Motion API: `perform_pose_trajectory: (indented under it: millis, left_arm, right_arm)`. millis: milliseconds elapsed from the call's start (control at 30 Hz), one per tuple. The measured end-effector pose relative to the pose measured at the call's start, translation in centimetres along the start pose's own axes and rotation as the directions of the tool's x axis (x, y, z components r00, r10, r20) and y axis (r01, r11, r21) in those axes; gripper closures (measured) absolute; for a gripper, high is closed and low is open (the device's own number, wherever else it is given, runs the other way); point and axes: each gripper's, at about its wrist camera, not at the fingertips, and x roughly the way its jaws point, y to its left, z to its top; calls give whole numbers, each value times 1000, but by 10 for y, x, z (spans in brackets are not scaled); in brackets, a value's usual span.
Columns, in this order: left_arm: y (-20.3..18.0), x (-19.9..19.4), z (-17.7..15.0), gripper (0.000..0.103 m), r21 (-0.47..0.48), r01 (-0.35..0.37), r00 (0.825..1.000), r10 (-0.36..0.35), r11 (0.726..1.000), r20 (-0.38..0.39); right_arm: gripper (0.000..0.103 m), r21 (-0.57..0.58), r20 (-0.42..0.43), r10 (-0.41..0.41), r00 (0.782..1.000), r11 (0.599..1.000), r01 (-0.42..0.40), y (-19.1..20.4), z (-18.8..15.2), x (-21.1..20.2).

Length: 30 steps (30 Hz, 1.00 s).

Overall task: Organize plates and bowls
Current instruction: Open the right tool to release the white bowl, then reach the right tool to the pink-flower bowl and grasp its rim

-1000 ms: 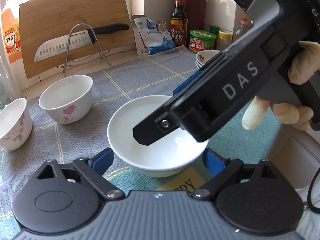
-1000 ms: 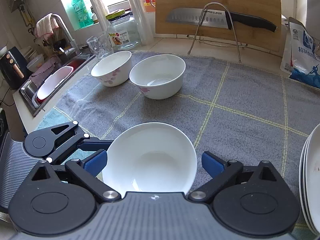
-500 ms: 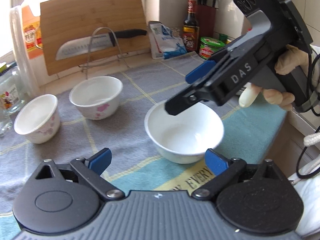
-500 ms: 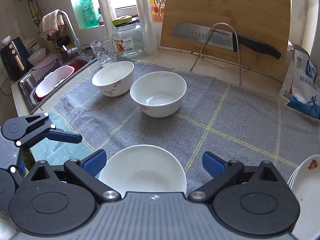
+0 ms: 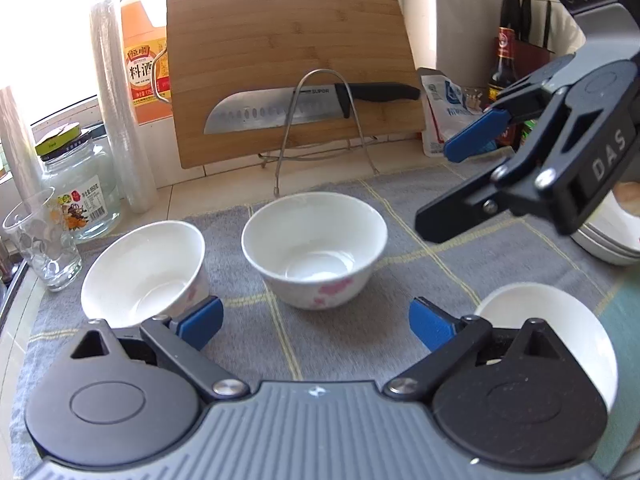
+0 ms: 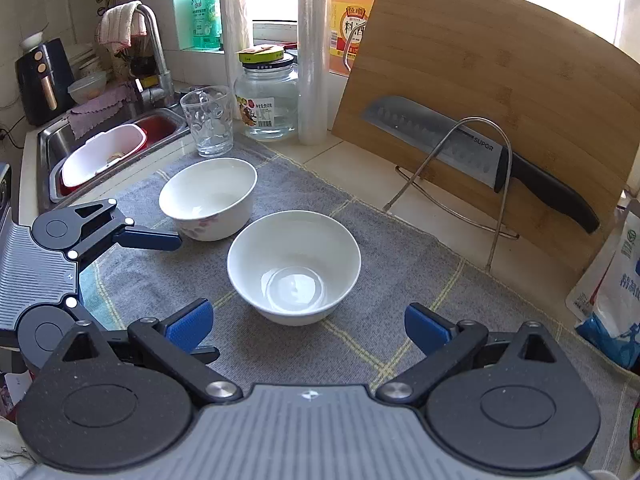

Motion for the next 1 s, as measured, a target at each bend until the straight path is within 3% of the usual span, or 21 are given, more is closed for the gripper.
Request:
perform_pose_trajectory:
  millis: [233, 567, 1000]
  left_arm:
    - [0, 31, 2, 5, -11, -13, 999, 13, 1000, -33]
    - [2, 45, 10, 7, -26, -10, 999, 9, 1000, -39]
    - [4, 49, 12, 16, -10, -6, 1000, 6, 1000, -27]
  right_arm:
    - [0, -23, -43, 62, 997, 998, -63, -8, 15, 38]
    - [4, -10, -94, 145, 985, 989, -147, -24, 29, 76]
    - [21, 26, -119, 215, 969, 977, -213, -32, 35, 98]
